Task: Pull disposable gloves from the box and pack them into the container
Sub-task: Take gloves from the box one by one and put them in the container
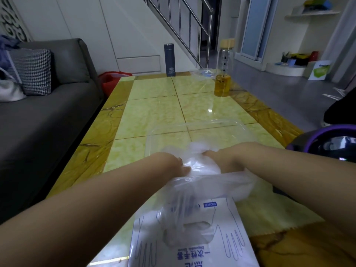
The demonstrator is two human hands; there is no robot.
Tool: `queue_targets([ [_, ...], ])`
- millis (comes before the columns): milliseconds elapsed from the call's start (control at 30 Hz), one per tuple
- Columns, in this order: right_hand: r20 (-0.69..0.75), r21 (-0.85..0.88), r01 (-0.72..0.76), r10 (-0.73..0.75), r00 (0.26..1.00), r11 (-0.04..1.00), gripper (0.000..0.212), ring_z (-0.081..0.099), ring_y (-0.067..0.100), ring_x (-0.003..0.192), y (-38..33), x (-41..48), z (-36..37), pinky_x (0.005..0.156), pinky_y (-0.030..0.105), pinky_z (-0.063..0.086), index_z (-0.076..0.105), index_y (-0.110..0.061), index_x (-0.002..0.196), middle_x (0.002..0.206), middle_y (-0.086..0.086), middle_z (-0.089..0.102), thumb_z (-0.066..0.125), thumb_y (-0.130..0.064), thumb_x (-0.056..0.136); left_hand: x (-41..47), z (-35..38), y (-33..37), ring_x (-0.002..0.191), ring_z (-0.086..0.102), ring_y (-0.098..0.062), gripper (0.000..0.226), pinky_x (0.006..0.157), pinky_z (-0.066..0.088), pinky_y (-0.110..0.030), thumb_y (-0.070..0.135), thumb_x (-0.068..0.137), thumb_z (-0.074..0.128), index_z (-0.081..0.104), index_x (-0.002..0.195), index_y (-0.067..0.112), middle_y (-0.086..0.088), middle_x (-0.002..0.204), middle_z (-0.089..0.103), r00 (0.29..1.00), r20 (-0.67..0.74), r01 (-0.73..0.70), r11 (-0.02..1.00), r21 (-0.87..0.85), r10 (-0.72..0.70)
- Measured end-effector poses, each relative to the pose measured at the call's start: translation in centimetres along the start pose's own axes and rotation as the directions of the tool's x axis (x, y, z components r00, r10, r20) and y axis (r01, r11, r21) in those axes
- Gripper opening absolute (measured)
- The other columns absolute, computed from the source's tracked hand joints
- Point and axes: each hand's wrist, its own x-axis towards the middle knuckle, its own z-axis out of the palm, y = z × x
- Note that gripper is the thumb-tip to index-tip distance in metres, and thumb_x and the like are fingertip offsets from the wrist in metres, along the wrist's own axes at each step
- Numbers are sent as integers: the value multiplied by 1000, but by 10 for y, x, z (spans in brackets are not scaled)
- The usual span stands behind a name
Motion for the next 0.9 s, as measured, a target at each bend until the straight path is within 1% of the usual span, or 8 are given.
queue_targets([
  [233,-18,26,1,0,1000,1000,94,43,37,127,-10,21,-10,100,46,42,-1,-35,151,155,12,25,67,-31,86,4,-4,-15,136,31,-27,58,107,28,-37,51,99,31,30,147,18,-9,152,27,994,-95,-51,996,67,58],
  [333,-21,37,8,-7,1000,999,80,36,32,134,-10,19,-10,106,46,36,5,-32,152,157,5,21,58,-30,92,-6,-12,-21,136,31,-29,54,111,29,-41,35,100,41,23,150,24,-8,153,21,979,-126,-148,982,119,163],
  [433,-60,-2,27,-27,998,1000,57,26,26,142,-12,2,-11,113,42,27,17,-24,152,159,1,17,39,-16,101,-29,-31,-32,129,41,-23,49,108,34,-35,32,94,55,43,142,27,-3,145,38,940,-184,-263,953,152,289],
  [533,-88,39,80,-77,993,996,51,46,28,128,-14,-22,-18,103,39,42,34,-16,147,152,7,33,41,-5,98,-47,-40,-50,117,50,-16,35,99,41,-30,40,91,59,61,124,30,5,132,55,880,-337,-318,942,105,334],
  [633,-245,142,180,-141,959,973,44,55,25,115,-15,-66,-27,91,32,49,46,-16,140,139,7,49,53,-17,96,-64,-31,-66,104,54,-12,26,93,45,-28,34,92,59,65,117,32,9,124,61,820,-482,-349,937,5,308],
  [733,-491,290,332,-158,857,898,37,59,14,101,-15,-114,-30,84,26,47,59,-15,126,124,0,61,49,-35,97,-84,-18,-75,90,53,-7,24,80,43,-21,29,94,56,66,116,29,10,114,59,759,-609,-366,925,-107,230],
  [800,-504,401,415,-182,845,817,48,62,9,92,-18,-138,-25,81,27,52,65,-16,115,109,-4,66,47,-54,91,-96,-9,-76,84,52,-5,23,71,40,-17,30,94,55,66,114,29,12,106,58,712,-678,-378,913,-150,183],
  [900,-478,348,409,-215,851,844,57,62,5,91,-24,-155,-7,81,23,52,66,-21,109,102,-10,66,58,-67,75,-115,0,-67,85,53,-2,21,68,40,-12,39,92,55,67,107,31,15,101,58,674,-718,-442,873,-204,174],
])
